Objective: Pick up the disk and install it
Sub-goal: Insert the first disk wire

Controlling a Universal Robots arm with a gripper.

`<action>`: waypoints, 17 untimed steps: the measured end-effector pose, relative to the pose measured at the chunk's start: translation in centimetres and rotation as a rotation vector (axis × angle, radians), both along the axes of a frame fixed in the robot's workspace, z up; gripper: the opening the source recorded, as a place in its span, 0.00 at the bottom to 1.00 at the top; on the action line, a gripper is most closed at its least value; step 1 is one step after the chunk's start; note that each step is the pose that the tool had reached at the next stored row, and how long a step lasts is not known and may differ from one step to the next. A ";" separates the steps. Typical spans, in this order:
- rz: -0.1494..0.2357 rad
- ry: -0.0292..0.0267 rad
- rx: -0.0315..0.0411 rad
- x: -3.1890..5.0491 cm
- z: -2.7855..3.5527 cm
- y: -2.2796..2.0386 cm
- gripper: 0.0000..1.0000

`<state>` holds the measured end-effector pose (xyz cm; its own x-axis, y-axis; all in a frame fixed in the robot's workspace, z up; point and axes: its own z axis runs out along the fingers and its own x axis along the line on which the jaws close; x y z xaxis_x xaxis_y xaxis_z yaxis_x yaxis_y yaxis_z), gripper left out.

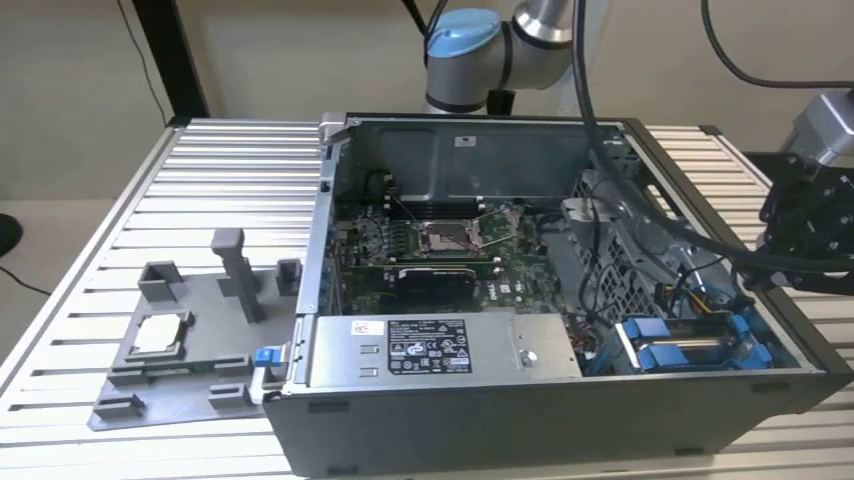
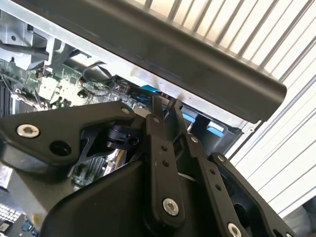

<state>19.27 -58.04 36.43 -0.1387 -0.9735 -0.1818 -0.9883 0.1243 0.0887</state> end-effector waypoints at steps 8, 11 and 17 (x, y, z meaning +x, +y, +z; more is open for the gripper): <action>-0.073 0.0001 -0.0001 0.00 0.00 -0.30 1.00; -0.085 0.0004 0.0000 0.00 -0.01 -0.30 1.00; -0.086 0.0010 0.0000 0.00 -0.01 -0.31 1.00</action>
